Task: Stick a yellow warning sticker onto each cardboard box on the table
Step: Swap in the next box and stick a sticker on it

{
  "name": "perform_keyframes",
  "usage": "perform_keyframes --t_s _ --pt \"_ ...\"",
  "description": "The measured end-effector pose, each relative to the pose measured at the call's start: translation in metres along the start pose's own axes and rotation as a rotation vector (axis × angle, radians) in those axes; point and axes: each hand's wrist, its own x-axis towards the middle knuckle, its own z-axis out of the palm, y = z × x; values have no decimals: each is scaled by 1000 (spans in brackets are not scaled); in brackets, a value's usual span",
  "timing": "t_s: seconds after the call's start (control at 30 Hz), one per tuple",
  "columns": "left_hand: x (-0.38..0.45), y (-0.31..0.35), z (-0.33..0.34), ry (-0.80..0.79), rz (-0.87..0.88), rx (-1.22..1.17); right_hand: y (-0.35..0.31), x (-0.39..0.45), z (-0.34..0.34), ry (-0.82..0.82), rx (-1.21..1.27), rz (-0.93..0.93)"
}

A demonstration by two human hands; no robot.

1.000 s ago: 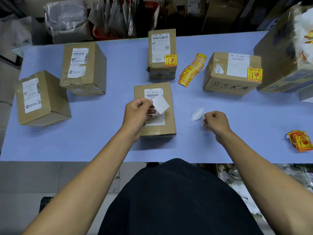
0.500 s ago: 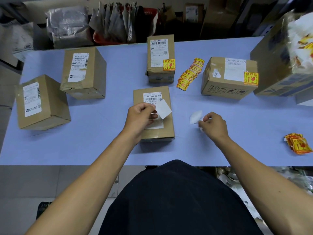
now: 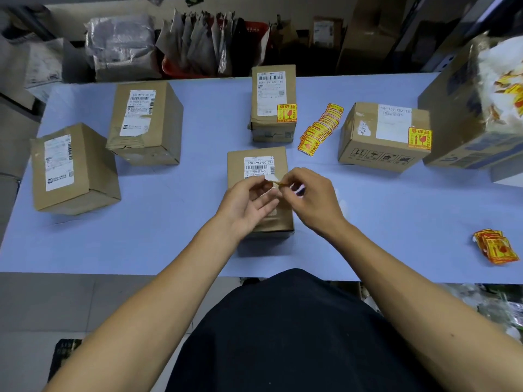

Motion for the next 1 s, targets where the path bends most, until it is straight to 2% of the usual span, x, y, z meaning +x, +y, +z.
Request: perform_keyframes --t_s 0.1,0.17,0.23,0.37,0.47,0.6,0.73,0.87,1.0 --pt "-1 -1 -3 -20 9 -89 -10 5 -1 57 602 546" --pt "0 -6 -5 53 86 107 -13 4 -6 22 992 843" --pt "0 -14 -6 57 169 302 -12 1 -7 1 1208 976" --pt "-1 -22 -3 -6 249 320 -16 -7 -4 -27 1321 997" --pt "0 -22 -2 45 329 354 -18 -12 -2 -34 1247 960" --pt "-3 -18 -6 40 471 597 -14 -13 -8 -7 789 832" --pt "-4 -10 -10 -42 432 698 -14 -10 -18 -48 624 683" --pt "-2 -13 -13 -5 410 778 -9 -11 -16 -100 501 643" --pt "5 -21 -22 87 540 1211 4 -22 -5 -148 366 636"
